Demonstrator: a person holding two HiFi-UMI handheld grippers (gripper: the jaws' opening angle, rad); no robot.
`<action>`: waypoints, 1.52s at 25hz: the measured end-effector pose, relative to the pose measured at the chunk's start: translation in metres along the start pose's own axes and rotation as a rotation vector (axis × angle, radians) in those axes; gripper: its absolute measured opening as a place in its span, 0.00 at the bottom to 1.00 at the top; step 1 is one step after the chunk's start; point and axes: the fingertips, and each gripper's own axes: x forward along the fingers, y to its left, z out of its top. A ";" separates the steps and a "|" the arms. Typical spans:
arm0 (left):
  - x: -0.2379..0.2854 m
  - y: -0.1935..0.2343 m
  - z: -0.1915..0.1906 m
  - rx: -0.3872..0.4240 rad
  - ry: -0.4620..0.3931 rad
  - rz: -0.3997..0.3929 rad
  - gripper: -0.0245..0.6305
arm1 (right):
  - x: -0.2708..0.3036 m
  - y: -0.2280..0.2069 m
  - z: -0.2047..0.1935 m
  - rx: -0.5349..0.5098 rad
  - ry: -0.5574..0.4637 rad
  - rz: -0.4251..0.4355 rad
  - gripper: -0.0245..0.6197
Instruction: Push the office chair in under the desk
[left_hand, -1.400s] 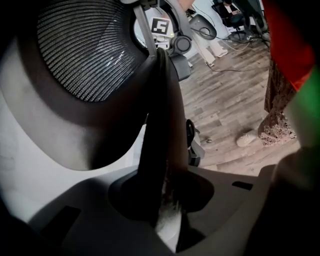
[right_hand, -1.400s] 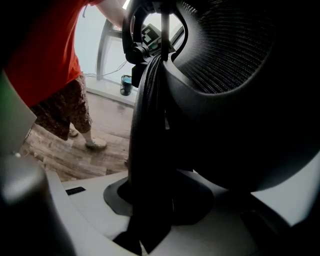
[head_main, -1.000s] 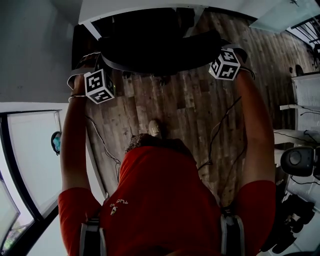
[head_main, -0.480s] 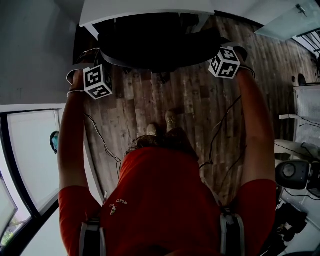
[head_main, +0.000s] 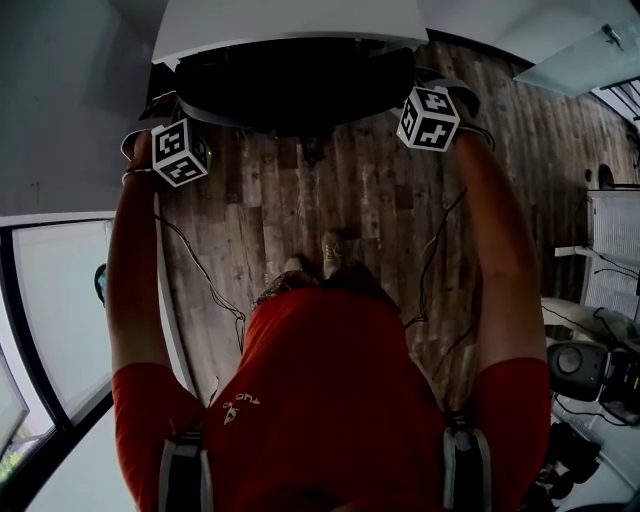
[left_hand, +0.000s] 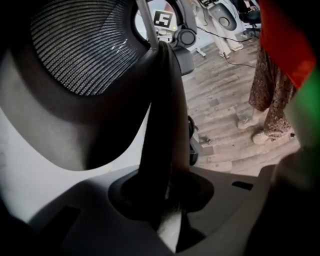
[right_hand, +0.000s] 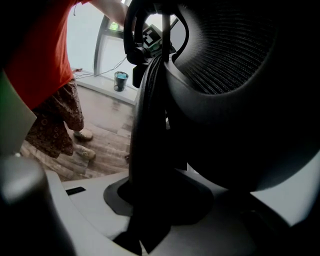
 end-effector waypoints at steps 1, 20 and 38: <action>0.005 0.004 0.001 -0.004 0.005 0.000 0.19 | 0.003 -0.007 -0.003 -0.003 0.000 0.001 0.25; 0.074 0.071 -0.005 -0.030 0.036 0.002 0.19 | 0.047 -0.096 -0.031 -0.026 -0.002 0.008 0.25; 0.093 0.096 0.003 -0.031 0.027 0.011 0.19 | 0.059 -0.129 -0.052 -0.020 0.005 0.010 0.26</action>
